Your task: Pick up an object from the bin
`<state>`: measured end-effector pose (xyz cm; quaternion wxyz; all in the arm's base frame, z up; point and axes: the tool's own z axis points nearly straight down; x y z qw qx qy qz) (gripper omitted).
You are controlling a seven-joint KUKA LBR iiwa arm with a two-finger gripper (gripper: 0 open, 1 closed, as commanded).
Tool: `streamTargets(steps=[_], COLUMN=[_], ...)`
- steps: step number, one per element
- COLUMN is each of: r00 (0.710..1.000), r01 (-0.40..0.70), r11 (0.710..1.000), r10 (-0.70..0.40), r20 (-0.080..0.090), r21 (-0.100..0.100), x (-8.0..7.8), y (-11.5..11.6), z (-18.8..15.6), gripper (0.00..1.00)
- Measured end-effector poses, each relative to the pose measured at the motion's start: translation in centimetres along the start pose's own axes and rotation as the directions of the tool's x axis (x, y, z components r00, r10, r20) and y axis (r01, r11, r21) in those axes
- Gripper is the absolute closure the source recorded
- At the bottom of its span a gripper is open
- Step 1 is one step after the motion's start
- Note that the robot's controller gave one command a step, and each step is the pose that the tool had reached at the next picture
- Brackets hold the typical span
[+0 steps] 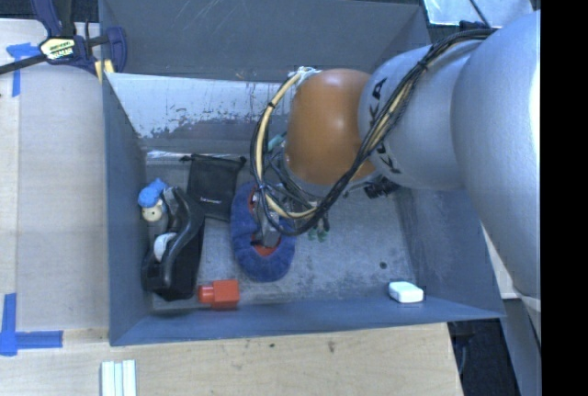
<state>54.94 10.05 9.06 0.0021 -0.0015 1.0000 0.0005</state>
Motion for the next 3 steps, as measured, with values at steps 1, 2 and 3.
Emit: streamTargets(steps=[1,2,3], r00=[1.000,0.999,0.999], r01=[-0.006,0.036,0.034], r11=[1.000,0.999,0.999], r10=[0.006,-0.036,-0.034], r20=[-0.018,0.023,0.008], r21=[0.005,0.005,-0.001], x=[-4.3,-0.2,-2.8], y=[1.6,9.6,8.2], z=[1.3,1.2,-12.6], gripper=[1.00,1.00,1.00])
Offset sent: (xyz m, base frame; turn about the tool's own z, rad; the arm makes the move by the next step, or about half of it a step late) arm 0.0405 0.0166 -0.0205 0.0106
